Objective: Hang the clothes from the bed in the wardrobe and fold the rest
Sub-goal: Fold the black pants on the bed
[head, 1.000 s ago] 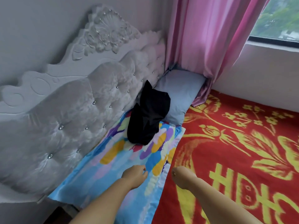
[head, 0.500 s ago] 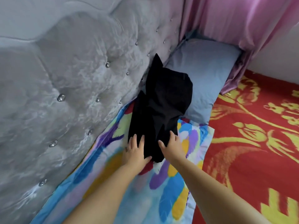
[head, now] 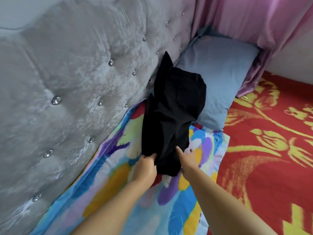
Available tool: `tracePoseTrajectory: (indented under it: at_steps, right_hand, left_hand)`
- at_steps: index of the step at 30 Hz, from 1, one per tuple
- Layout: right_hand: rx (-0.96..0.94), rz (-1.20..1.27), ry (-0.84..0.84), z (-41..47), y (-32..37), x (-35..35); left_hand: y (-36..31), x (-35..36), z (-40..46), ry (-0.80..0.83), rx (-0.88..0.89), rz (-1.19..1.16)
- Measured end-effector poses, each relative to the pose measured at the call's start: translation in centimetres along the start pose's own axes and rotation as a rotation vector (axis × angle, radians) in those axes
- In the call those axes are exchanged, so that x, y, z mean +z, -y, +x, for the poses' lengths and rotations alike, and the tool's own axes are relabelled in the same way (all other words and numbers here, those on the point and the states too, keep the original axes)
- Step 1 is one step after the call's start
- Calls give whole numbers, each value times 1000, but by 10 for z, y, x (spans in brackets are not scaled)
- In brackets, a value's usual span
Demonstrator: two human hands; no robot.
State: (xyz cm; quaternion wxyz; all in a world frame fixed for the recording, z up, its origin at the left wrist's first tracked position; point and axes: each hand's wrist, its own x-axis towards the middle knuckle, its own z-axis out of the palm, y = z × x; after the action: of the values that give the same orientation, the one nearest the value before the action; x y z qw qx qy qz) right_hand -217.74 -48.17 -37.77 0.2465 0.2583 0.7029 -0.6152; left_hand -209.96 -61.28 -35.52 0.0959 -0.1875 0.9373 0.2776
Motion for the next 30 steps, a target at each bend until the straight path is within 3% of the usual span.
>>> tracePoseTrajectory:
  at_steps: [3, 9, 14, 20, 26, 30]
  right_hand:
    - [145, 79, 131, -17, 1, -25]
    - [34, -226, 51, -64, -4, -89]
    - [3, -439, 79, -120, -24, -168]
    - [-86, -568, 106, -210, -60, -281]
    - [-24, -695, 108, -298, -111, -398]
    - [81, -652, 47, -327, -153, -459]
  left_hand:
    - [-32, 0, -31, 45, 4, -99]
    - [-71, 16, -85, 186, -209, -301]
    - [-113, 48, -172, 340, -232, -321]
    - [-177, 76, -290, 393, -276, -422]
    - [-235, 113, -397, 589, -191, -434]
    - [-257, 135, -428, 727, -157, -535]
